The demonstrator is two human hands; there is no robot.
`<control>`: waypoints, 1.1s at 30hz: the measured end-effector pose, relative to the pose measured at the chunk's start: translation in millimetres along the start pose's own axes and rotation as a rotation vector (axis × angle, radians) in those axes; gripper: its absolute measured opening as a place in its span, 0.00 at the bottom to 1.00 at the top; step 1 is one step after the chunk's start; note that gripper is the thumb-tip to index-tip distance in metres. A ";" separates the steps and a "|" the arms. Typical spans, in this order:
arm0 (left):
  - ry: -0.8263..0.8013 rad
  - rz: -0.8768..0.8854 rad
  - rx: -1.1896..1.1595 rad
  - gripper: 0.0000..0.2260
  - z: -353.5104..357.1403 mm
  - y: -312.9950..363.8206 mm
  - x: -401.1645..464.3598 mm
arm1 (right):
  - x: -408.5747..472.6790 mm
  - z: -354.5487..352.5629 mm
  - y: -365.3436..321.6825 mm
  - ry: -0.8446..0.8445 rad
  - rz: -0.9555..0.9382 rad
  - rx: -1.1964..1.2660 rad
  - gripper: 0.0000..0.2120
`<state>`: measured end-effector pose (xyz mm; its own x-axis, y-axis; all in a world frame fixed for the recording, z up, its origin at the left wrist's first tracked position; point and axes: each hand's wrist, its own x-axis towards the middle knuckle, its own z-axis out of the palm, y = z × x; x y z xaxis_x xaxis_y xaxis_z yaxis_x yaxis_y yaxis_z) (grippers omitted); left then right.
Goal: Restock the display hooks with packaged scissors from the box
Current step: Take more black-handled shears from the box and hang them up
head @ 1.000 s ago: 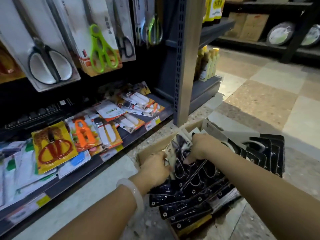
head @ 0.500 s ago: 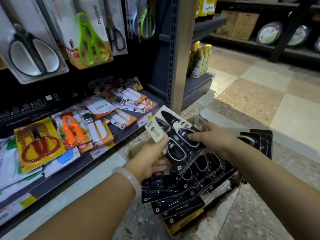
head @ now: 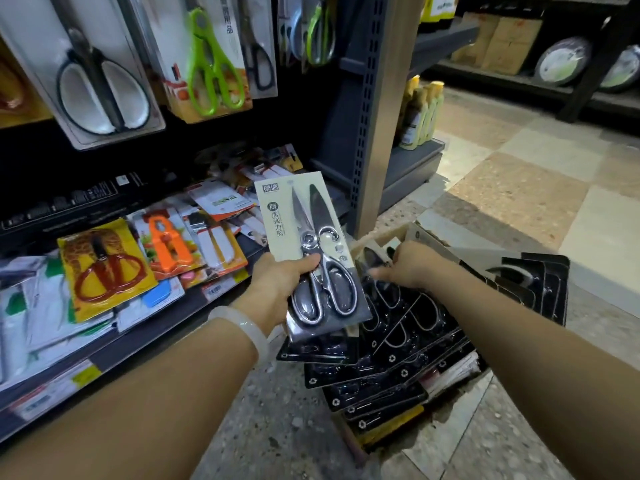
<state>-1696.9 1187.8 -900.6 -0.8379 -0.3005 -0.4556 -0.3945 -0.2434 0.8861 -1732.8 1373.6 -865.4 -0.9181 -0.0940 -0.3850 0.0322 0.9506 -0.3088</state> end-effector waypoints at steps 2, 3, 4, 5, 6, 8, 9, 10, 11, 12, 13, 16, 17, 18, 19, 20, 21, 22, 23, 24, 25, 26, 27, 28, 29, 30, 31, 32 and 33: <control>0.002 0.002 0.034 0.21 -5.2 -4.1 0.7 | 3.1 10.8 -4.8 -0.025 0.027 -0.114 0.24; 0.002 0.004 0.045 0.20 -7.3 -5.2 -0.3 | 7.2 17.4 -3.9 -0.014 0.037 -0.140 0.22; 0.000 0.008 0.048 0.19 -9.6 -6.1 -1.5 | 12.5 23.2 -1.7 0.003 0.060 -0.154 0.21; -0.005 0.013 0.047 0.19 -11.6 -6.8 -2.3 | 15.8 26.7 0.0 0.015 0.089 -0.146 0.20; -0.015 0.015 0.041 0.18 -13.9 -7.9 -2.2 | 18.5 27.9 0.8 0.009 0.113 -0.116 0.20; -0.029 0.012 0.035 0.19 -19.5 -8.9 -1.3 | 17.3 24.3 -1.9 -0.016 0.139 -0.047 0.20; -0.037 0.011 0.035 0.19 -22.5 -9.3 -0.7 | 17.1 21.3 -3.8 -0.037 0.148 -0.023 0.20; -0.048 0.016 0.039 0.19 -25.2 -10.0 -0.7 | 16.3 17.6 -5.4 -0.041 0.146 -0.021 0.20; -0.055 0.023 0.044 0.19 -28.0 -11.5 -1.7 | 15.9 13.5 -5.3 -0.038 0.143 -0.025 0.21; -0.055 0.025 0.044 0.19 -31.3 -13.3 -3.9 | 14.8 9.8 -4.5 -0.025 0.133 -0.011 0.22; -0.052 0.026 0.038 0.18 -35.1 -14.3 -6.4 | 15.9 7.3 -1.7 -0.009 0.131 0.017 0.24; -0.047 0.043 0.011 0.18 -49.1 -13.3 -12.3 | 10.9 0.0 7.8 0.043 0.079 0.291 0.21; -0.041 0.049 -0.003 0.19 -55.0 -12.6 -12.6 | 3.9 -2.7 8.2 0.054 0.051 0.404 0.18; -0.035 0.059 -0.018 0.20 -61.4 -11.0 -13.9 | -2.6 -4.5 6.8 0.051 0.007 0.510 0.13; -0.028 0.069 -0.032 0.21 -68.1 -9.1 -15.2 | -10.7 -5.4 2.2 0.041 -0.041 0.619 0.10; -0.024 0.080 -0.045 0.21 -75.2 -6.7 -17.6 | -18.4 -5.7 -5.1 0.022 -0.091 0.716 0.10; -0.020 0.090 -0.056 0.22 -83.1 -4.4 -20.9 | -25.0 -4.8 -15.6 0.009 -0.131 0.807 0.11; -0.012 0.100 -0.065 0.22 -92.0 -2.4 -23.9 | -28.4 -2.4 -26.5 0.004 -0.169 0.862 0.13; 0.004 0.111 -0.073 0.21 -102.1 0.4 -28.0 | -30.8 2.2 -39.8 0.000 -0.197 0.904 0.15; 0.022 0.119 -0.087 0.21 -113.4 3.4 -32.0 | -30.9 8.5 -53.1 -0.012 -0.236 0.944 0.19; 0.036 0.122 -0.104 0.21 -125.5 6.5 -35.9 | -33.0 15.0 -68.6 -0.031 -0.272 0.991 0.22; 0.045 0.129 -0.122 0.20 -138.2 10.6 -41.2 | -34.2 22.1 -83.4 -0.050 -0.305 1.018 0.23; 0.053 0.139 -0.140 0.17 -152.4 14.6 -46.6 | -37.0 29.4 -98.7 -0.065 -0.325 1.036 0.23; 0.063 0.150 -0.153 0.14 -166.9 19.4 -54.1 | -38.8 36.8 -112.9 -0.086 -0.350 1.047 0.23; 0.080 0.163 -0.163 0.12 -182.3 23.6 -61.6 | -40.9 43.7 -126.9 -0.110 -0.367 1.064 0.22; 0.106 0.176 -0.164 0.11 -199.8 27.5 -69.4 | -44.0 49.9 -142.0 -0.124 -0.390 1.063 0.21; 0.137 0.195 -0.158 0.12 -218.6 32.3 -77.4 | -48.8 55.3 -158.1 -0.130 -0.414 1.061 0.19; 0.166 0.208 -0.157 0.14 -237.4 37.4 -84.9 | -53.0 60.5 -174.9 -0.136 -0.442 1.060 0.17; 0.191 0.213 -0.164 0.16 -257.0 42.5 -92.0 | -58.9 65.6 -193.5 -0.149 -0.476 1.070 0.17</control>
<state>-1539.7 968.2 -842.9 -0.8029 -0.5248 -0.2829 -0.1389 -0.2967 0.9448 -1659.0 1175.8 -840.0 -0.8742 -0.4729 -0.1104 0.0791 0.0855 -0.9932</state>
